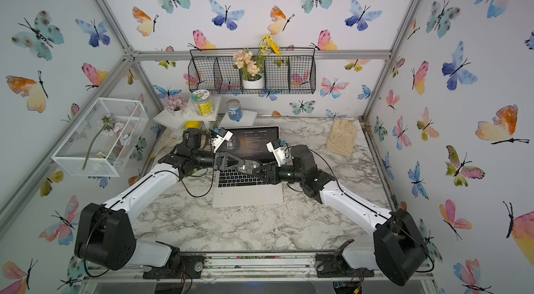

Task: Remove the wireless mouse receiver from the laptop
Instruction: Remove the lid from the mouse.

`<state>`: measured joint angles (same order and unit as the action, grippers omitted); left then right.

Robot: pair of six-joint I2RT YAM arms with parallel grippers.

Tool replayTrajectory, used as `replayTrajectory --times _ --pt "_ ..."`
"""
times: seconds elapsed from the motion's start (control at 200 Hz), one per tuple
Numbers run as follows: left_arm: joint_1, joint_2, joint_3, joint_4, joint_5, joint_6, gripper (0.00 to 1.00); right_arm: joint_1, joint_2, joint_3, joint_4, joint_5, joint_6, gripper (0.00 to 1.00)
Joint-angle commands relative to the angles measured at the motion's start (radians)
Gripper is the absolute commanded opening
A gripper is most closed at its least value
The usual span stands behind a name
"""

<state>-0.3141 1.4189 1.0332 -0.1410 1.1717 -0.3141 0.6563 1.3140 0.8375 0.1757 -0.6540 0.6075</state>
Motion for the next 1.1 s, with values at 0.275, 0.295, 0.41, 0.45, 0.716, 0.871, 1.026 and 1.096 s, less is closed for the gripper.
replayTrajectory --times 0.275,0.295,0.41,0.45,0.716,0.871,1.026,1.096 --pt "0.001 0.008 0.009 -0.018 0.045 -0.002 0.00 0.002 -0.041 -0.041 0.028 0.029 -0.021 0.66" --pt "-0.001 0.008 0.006 -0.007 0.046 -0.013 0.00 0.003 -0.035 -0.041 0.037 0.017 -0.015 0.69" --pt "-0.025 0.009 -0.009 0.056 0.045 -0.060 0.00 0.002 0.007 -0.034 0.099 -0.016 0.024 0.73" --pt "-0.034 0.013 -0.006 0.057 0.042 -0.060 0.00 0.003 0.016 -0.030 0.115 -0.020 0.036 0.73" --pt "-0.038 0.020 0.020 0.022 0.048 -0.036 0.00 0.002 0.022 -0.020 0.101 0.000 0.034 0.51" --pt "-0.030 0.020 0.035 -0.021 0.054 -0.005 0.00 0.002 0.006 -0.031 0.082 0.011 0.024 0.48" --pt "-0.018 0.019 0.037 -0.034 0.062 0.007 0.00 0.003 -0.011 -0.038 0.070 0.017 0.012 0.47" --pt "-0.009 0.017 0.035 -0.044 0.066 0.015 0.00 0.002 -0.024 -0.038 0.049 0.028 -0.003 0.48"
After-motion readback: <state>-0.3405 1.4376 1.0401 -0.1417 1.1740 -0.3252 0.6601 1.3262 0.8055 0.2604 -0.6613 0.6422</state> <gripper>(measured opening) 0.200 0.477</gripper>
